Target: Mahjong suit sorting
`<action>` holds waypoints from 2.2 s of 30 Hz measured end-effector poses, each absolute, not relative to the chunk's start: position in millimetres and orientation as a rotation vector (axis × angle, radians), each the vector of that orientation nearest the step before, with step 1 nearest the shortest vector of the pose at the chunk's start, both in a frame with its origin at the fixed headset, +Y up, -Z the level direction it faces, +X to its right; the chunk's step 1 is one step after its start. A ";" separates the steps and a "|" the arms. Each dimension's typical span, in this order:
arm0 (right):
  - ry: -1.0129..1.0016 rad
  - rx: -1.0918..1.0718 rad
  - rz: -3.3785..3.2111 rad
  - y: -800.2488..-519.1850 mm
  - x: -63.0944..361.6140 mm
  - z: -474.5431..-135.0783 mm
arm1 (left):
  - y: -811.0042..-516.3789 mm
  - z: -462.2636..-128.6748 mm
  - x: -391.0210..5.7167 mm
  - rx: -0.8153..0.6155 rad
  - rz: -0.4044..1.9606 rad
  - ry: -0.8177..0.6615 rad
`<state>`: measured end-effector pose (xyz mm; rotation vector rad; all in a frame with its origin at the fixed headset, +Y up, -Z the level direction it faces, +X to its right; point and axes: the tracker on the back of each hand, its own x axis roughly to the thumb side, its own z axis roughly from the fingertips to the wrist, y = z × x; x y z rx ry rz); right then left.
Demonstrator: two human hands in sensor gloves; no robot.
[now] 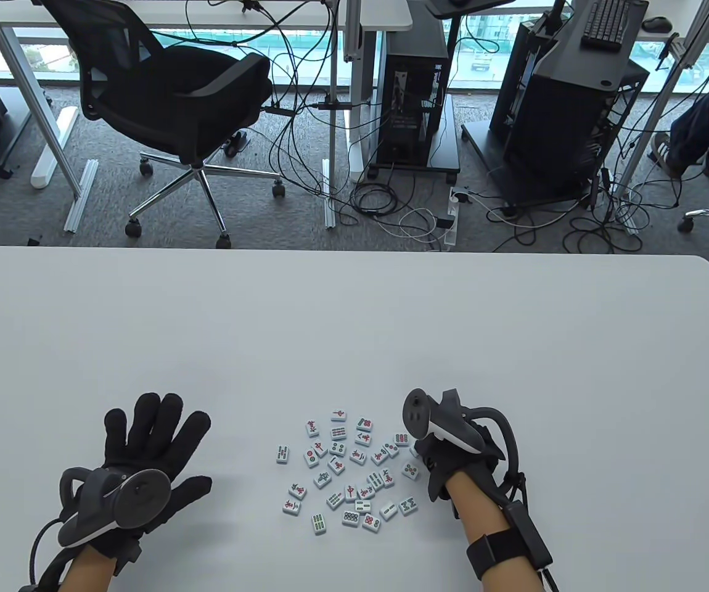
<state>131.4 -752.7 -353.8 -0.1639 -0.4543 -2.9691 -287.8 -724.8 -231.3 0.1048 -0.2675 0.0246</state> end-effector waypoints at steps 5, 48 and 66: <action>-0.455 -0.260 -2.974 -749.4 120.5 -347.4 | -725.9 -232.7 -288.1 0.088 0.034 -0.265; -0.241 -0.481 -3.010 -744.9 149.7 -359.2 | -735.0 -238.9 -294.9 0.003 0.071 -0.228; -0.290 -0.500 -2.957 -762.8 110.6 -317.8 | -737.5 -238.1 -289.5 -0.006 0.044 -0.241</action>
